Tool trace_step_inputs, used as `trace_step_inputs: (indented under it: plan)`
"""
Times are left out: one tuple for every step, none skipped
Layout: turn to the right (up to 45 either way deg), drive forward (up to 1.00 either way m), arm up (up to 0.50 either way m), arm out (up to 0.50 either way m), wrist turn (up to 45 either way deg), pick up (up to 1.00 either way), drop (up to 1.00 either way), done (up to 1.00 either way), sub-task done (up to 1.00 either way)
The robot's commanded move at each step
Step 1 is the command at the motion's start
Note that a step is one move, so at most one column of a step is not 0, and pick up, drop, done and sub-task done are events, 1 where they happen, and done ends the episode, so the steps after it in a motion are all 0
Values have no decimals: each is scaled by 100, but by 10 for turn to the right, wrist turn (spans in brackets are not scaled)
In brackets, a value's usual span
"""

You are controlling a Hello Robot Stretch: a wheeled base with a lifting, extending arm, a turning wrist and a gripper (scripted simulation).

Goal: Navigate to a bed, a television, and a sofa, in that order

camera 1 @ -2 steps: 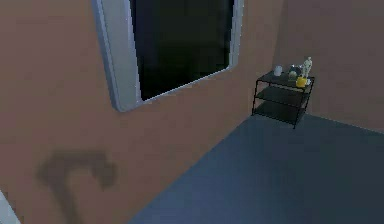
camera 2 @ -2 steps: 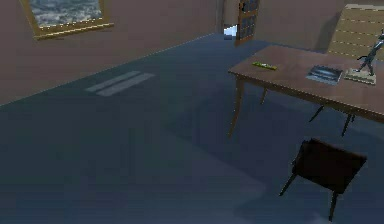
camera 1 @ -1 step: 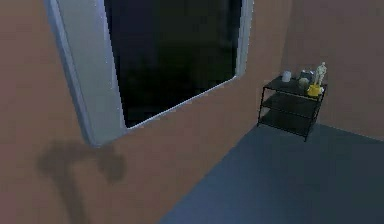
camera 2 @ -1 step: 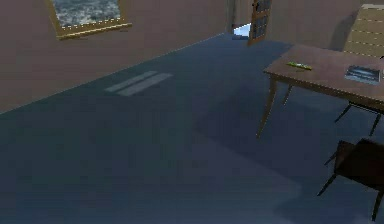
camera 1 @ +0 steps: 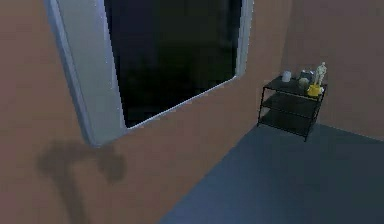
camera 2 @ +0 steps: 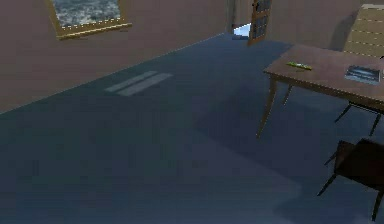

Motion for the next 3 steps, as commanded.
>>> trace_step_inputs:
  plan:
    - [-450, 0, 0, 0, 0, 0, 0, 0, 0]
    - [-450, 0, 0, 0, 0, 0, 0, 0, 0]
    - [-210, 0, 0, 0, 0, 0, 0, 0, 0]
